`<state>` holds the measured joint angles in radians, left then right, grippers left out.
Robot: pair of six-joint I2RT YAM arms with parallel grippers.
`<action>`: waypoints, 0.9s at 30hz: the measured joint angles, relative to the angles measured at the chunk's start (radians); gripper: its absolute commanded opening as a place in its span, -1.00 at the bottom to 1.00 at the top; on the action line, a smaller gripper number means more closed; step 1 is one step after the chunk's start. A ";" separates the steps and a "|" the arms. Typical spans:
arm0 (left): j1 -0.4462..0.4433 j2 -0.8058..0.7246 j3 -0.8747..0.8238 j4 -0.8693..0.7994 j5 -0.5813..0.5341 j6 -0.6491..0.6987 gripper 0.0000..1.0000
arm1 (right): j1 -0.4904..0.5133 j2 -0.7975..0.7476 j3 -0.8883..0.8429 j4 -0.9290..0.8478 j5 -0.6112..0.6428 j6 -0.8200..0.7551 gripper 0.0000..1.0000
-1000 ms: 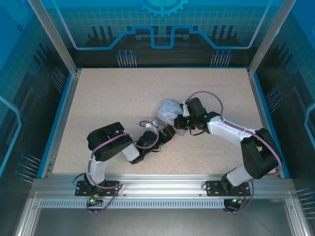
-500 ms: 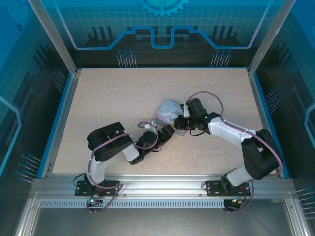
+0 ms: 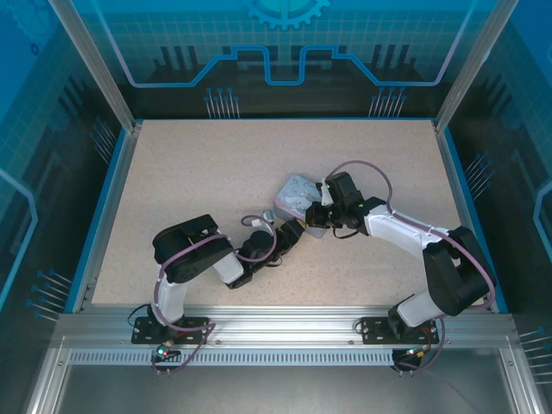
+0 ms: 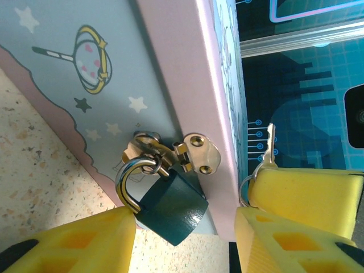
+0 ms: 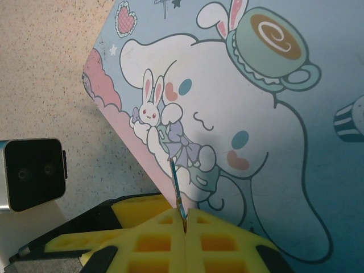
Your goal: Unlock a padlock with a key
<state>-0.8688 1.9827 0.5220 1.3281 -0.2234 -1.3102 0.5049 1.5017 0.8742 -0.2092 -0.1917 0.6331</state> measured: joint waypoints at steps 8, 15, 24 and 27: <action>0.000 0.000 0.000 0.001 0.000 0.002 -0.04 | 0.000 -0.002 -0.005 0.007 0.000 0.000 -1.00; 0.000 0.000 0.019 0.008 0.000 0.002 -0.24 | 0.000 -0.002 -0.005 0.008 0.000 0.000 -1.00; 0.000 0.000 0.019 0.007 -0.001 0.001 -0.21 | 0.000 -0.004 -0.009 0.012 0.000 0.000 -1.00; 0.000 0.005 0.019 0.013 -0.002 -0.002 -0.20 | 0.000 -0.004 -0.009 0.012 0.000 0.000 -1.00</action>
<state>-0.8688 1.9881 0.5415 1.3411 -0.2253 -1.3117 0.5049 1.4979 0.8654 -0.1974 -0.1917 0.6331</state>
